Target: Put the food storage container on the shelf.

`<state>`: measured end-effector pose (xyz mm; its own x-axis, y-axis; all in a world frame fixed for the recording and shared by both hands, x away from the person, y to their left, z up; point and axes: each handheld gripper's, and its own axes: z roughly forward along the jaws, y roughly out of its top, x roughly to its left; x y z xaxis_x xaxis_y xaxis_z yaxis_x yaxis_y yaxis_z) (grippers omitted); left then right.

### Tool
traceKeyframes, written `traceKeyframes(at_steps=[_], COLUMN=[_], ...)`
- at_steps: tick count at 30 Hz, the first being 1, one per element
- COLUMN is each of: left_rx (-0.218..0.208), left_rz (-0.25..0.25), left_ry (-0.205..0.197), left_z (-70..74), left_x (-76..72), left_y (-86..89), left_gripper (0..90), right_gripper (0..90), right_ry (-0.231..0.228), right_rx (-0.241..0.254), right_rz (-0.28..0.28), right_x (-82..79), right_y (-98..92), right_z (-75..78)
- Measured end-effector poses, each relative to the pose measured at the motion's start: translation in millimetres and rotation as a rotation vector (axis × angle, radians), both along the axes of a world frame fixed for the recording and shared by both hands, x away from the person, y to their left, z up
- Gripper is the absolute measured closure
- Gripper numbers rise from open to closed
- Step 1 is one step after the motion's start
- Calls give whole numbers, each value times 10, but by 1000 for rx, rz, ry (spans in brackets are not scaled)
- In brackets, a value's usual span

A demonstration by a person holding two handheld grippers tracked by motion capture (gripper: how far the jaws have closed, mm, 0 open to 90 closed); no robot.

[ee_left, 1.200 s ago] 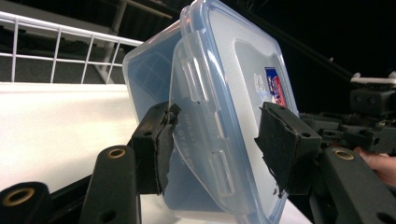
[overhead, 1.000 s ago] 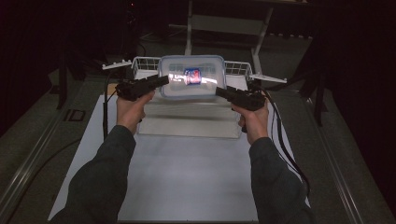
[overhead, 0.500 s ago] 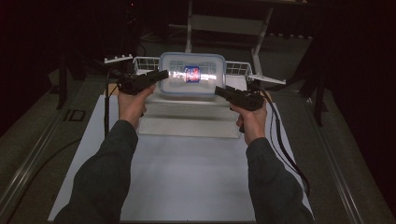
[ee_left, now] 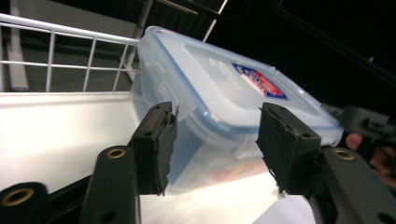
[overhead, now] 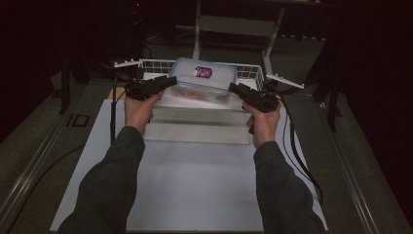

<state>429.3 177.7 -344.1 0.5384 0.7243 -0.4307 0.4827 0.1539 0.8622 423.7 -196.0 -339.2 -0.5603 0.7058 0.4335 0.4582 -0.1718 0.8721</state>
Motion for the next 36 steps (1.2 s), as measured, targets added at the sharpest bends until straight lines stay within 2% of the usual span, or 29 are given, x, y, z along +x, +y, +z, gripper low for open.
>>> traceKeyframes(at_steps=[3, 4, 5, 6, 7, 9, 10, 12, 14, 17, 18, 20, 21, 24, 26, 28, 30, 33, 36], left_rx=[15, 20, 33, 45, 53, 59, 93, 110, 95, 93, 95, 104, 121, 150, 201, 231, 229, 263, 318], left_rz=[6, 10, 11, 10, 6, 3, -10, -21, -35, -55, -61, -68, -70, -73, -76, -79, -94, -93, -91], left_ry=[-1, 2, -1, -7, -11, -16, -29, -38, -56, -81, -85, -107, -121, -154, -174, -177, -183, -193, -181], left_z=[6, 16, 26, 39, 54, 73, 109, 133, 153, 174, 176, 183, 193, 208, 210, 200, 164, 98, 5], left_x=[-25, -39, -54, -72, -92, -117, -171, -216, -303, -428, -458, -547, -604, -738, -855, -952, -1068, -1239, -1376], left_y=[56, 86, 108, 127, 146, 162, 185, 194, 213, 220, 225, 235, 238, 246, 246, 242, 252, 260, 278], left_gripper=[473, 473, 473, 473, 473, 472, 471, 470, 471, 470, 467, 463, 459, 455, 450, 445, 444, 442, 438], right_gripper=[502, 503, 503, 504, 504, 505, 504, 502, 497, 485, 476, 451, 437, 415, 403, 389, 375, 359, 342], right_ry=[-14, -33, -33, -48, -48, -61, -72, -84, -95, -117, -120, -126, -125, -120, -127, -127, -123, -115, -127], right_rx=[-26, -76, -76, -122, -122, -172, -204, -245, -287, -382, -418, -458, -479, -520, -558, -582, -600, -633, -657], right_rz=[-5, 1, 1, 4, 4, 11, 15, 25, 36, 55, 63, 72, 73, 90, 108, 133, 167, 201, 218], right_x=[-27, -69, -69, -104, -104, -142, -171, -212, -257, -345, -384, -441, -474, -576, -663, -727, -808, -905, -1004], right_y=[-23, -51, -51, -75, -75, -97, -109, -120, -126, -128, -127, -124, -122, -107, -74, -46, -5, 48, 89], right_z=[22, 51, 51, 71, 71, 93, 107, 124, 137, 149, 155, 163, 169, 165, 145, 128, 103, 57, 12])
